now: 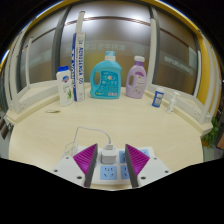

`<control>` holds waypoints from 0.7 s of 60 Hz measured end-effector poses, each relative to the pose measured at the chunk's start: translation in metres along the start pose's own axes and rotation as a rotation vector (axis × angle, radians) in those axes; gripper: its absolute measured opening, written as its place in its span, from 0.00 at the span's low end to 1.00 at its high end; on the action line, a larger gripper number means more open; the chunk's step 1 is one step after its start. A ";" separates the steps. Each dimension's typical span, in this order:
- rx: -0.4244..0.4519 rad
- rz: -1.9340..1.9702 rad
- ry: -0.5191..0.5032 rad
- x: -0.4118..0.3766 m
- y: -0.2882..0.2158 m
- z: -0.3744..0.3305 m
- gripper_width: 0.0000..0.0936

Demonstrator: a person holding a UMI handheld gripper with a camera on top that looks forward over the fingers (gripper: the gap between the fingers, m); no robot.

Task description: Unplug charger

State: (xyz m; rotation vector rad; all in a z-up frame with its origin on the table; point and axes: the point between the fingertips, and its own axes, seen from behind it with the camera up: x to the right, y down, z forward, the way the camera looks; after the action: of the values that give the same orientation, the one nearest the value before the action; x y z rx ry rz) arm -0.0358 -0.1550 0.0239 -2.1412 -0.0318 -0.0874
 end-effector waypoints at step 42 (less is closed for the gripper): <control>0.405 0.120 -0.067 0.074 -0.208 -0.118 0.06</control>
State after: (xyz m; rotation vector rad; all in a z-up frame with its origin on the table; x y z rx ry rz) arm 0.0201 -0.1424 0.2679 -1.7357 0.0378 0.0576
